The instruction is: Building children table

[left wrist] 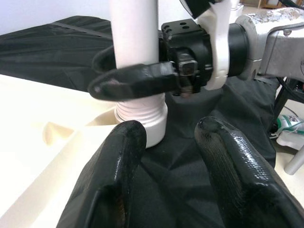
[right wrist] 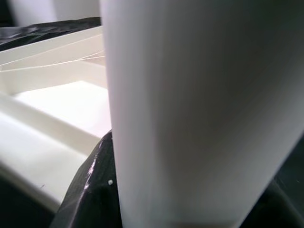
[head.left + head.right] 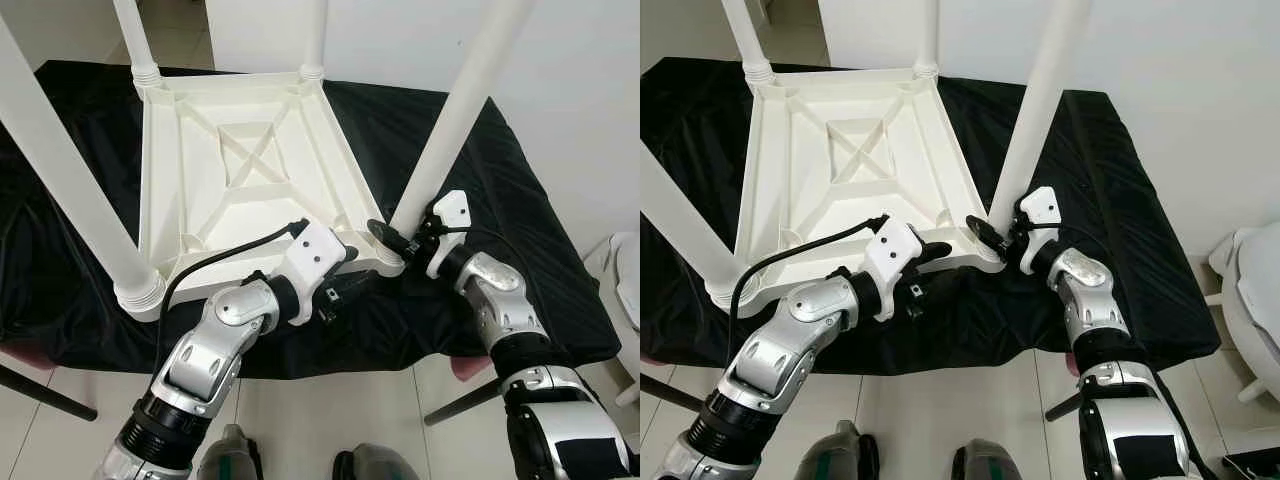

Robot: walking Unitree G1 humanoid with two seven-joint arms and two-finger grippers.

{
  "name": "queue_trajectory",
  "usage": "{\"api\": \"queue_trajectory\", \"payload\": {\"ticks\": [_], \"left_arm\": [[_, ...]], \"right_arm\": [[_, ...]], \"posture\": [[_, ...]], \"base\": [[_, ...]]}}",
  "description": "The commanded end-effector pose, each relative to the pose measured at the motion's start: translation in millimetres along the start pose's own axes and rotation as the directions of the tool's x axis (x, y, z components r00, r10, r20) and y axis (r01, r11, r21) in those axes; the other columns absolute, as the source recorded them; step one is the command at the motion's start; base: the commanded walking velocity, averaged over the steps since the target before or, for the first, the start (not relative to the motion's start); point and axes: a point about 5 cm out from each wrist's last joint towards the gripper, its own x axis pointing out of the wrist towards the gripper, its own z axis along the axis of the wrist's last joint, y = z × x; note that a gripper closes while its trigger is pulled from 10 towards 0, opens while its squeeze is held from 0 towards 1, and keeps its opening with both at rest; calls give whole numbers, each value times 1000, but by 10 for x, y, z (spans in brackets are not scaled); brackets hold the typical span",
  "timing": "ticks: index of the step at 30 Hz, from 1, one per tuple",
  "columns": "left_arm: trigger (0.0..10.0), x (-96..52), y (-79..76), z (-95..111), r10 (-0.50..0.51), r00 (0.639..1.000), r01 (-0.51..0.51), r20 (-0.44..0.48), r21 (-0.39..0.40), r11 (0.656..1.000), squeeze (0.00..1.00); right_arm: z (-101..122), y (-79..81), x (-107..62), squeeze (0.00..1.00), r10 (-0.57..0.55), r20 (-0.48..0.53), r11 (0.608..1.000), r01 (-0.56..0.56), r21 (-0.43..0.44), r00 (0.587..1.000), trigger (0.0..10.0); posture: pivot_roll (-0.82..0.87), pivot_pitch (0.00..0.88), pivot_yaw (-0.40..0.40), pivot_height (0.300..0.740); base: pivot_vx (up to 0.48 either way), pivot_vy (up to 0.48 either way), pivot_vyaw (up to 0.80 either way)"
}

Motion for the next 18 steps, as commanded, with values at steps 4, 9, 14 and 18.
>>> {"api": "queue_trajectory", "payload": {"ticks": [4, 9, 14, 18], "left_arm": [[10000, 22, -37, 2, 11, 1000, -11, -4, 9, 1000, 0], [10000, 14, -54, -10, 8, 1000, -8, -6, 3, 1000, 0], [10000, 10, -22, -33, 21, 1000, -21, -14, 0, 1000, 0], [10000, 13, 30, -26, 45, 999, -45, -10, 4, 999, 0]], "right_arm": [[-125, 19, -45, 0, -142, -64, 989, 145, 33, 988, 10000], [-101, 187, -14, 0, -270, -40, 959, 272, 76, 962, 10000], [-42, 383, 32, 0, -430, -42, 890, 431, 148, 902, 10000], [-14, 555, 71, 0, -549, -101, 815, 558, 152, 830, 10000]], "posture": [[-125, 24, -29, 740], [-131, 36, -29, 740], [-137, 36, -34, 740], [-133, 35, -44, 740]], "base": [[0, 0, 0], [0, 0, 0], [0, 0, 0], [0, 0, 0]]}}
